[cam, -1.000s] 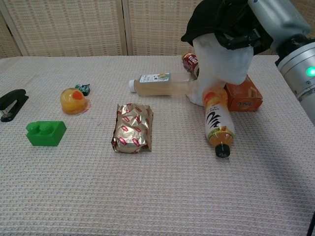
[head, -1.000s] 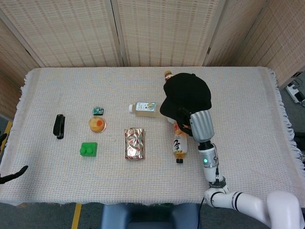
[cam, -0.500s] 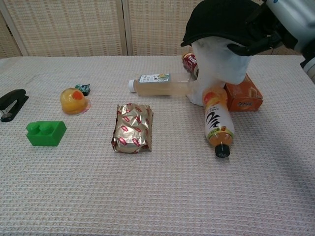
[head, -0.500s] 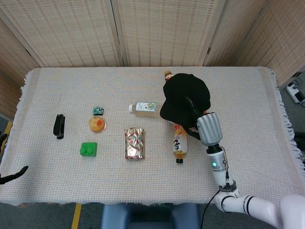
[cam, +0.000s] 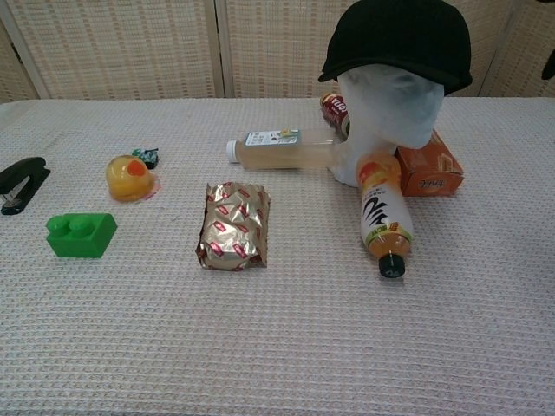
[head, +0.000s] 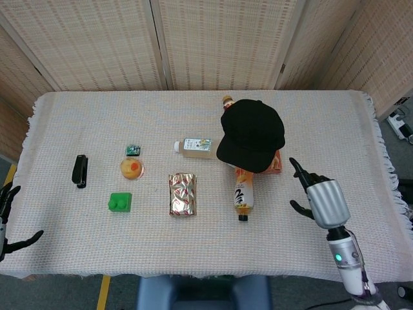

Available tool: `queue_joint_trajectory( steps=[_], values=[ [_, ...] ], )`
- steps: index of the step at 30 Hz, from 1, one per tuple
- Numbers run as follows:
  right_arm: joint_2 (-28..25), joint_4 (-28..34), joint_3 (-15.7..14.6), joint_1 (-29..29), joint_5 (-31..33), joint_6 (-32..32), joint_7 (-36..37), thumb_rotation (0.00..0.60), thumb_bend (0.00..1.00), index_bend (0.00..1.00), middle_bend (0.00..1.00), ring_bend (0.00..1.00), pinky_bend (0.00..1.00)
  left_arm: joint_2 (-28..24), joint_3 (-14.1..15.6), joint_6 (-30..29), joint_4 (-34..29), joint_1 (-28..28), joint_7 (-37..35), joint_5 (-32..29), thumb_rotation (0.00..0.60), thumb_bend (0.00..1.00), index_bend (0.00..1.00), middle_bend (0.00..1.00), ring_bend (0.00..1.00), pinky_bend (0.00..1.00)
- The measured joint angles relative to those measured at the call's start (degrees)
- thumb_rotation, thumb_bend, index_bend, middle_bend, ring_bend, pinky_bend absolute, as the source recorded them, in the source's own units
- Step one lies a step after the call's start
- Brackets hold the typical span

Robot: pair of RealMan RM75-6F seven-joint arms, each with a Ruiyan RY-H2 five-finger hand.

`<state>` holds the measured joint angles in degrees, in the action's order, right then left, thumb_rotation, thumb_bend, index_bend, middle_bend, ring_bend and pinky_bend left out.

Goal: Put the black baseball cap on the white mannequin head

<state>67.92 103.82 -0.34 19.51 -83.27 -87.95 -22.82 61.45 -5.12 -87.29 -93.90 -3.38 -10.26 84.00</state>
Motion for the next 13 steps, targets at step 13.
queue_joint_trajectory(
  steps=[13],
  values=[
    [-6.03,-3.90,-2.97,-11.37,3.29,-3.78,10.22,0.600,0.08,0.00,0.00,0.00,0.00,0.13,2.36,-0.10,-0.30,-0.22,6.60,4.13,0.600,0.18,0.08,0.00,0.00,0.15]
  ],
)
